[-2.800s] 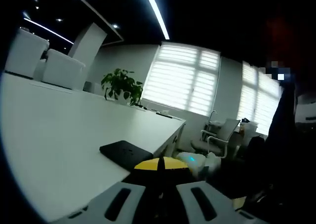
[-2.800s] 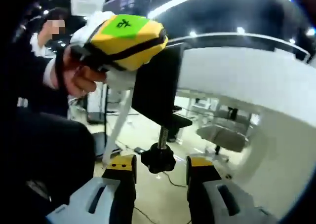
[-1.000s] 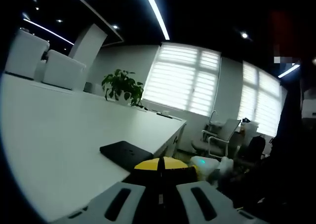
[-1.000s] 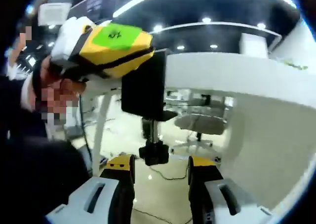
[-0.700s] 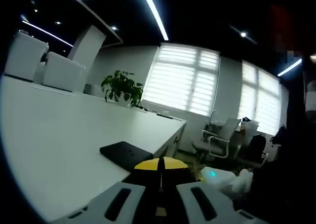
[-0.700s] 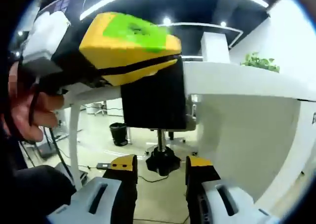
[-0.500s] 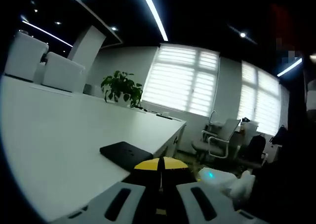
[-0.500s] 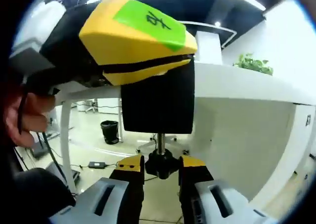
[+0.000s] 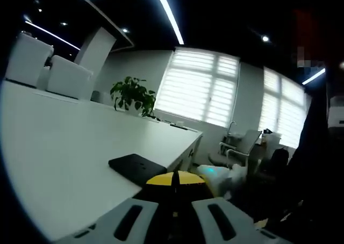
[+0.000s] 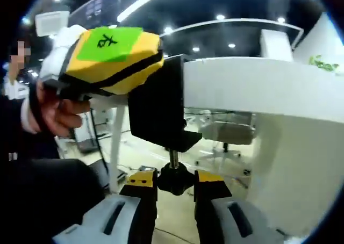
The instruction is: Clamp the fixed fixture on the desktop, loosen the retaining clip, secure it to the edge of the desk, and tighten the retaining clip.
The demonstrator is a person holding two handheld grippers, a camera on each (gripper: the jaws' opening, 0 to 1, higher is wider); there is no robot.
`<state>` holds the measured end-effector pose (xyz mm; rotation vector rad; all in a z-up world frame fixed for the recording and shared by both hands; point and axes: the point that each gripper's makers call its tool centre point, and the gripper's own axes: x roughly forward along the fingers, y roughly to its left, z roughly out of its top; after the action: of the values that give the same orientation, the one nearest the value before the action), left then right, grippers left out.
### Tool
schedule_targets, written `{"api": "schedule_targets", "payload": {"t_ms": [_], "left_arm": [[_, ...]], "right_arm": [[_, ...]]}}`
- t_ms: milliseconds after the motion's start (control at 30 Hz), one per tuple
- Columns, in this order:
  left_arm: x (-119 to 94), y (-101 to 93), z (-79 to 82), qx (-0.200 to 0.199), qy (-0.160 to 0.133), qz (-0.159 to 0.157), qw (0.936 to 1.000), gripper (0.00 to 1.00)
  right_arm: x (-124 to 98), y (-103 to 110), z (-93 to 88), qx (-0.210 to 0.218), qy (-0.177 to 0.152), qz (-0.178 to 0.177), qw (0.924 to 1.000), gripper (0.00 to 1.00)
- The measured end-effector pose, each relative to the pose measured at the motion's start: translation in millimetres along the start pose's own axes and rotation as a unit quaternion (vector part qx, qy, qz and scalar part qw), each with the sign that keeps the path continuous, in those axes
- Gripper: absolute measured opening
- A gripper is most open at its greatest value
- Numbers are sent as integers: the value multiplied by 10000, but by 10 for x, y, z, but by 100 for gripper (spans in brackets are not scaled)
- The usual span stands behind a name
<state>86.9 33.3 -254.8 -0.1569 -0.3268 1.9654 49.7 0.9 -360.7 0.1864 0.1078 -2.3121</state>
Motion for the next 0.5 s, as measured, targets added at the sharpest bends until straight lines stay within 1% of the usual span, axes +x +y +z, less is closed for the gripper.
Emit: {"api": "schedule_targets", "payload": {"t_ms": [33,100,133,200,300,367,400,467,500], "left_arm": [[-2,-1,0,-6,2,-1,10000,1],[-3,-2,0,-18,3,2,10000,1],[-2,-1,0,-20,5,1,10000,1],[-3,-2,2,-45,16,-7,10000,1],[-6,-3,2,-66,15,-7,10000,1],[-7,-4,3,-65,15,-7,10000,1],[-6,-4,3,-64,16,-4,10000,1],[-6,-5,3,-54,17,1,10000,1],[-6,-4,3,-41,19,2,10000,1]], "right_arm": [[2,7,-1,24,-21,206,9998,24],[7,19,1,-165,-68,521,9985,24],[13,17,0,-176,-85,634,9978,24],[24,24,6,-334,-167,816,9960,24],[20,23,-1,-284,-172,885,9955,24],[12,32,0,-354,-190,816,9959,25],[1,14,8,-455,-196,665,9966,26],[-31,-60,30,-864,-196,188,9959,32],[-53,-95,31,-948,-165,-61,9953,35]]}}
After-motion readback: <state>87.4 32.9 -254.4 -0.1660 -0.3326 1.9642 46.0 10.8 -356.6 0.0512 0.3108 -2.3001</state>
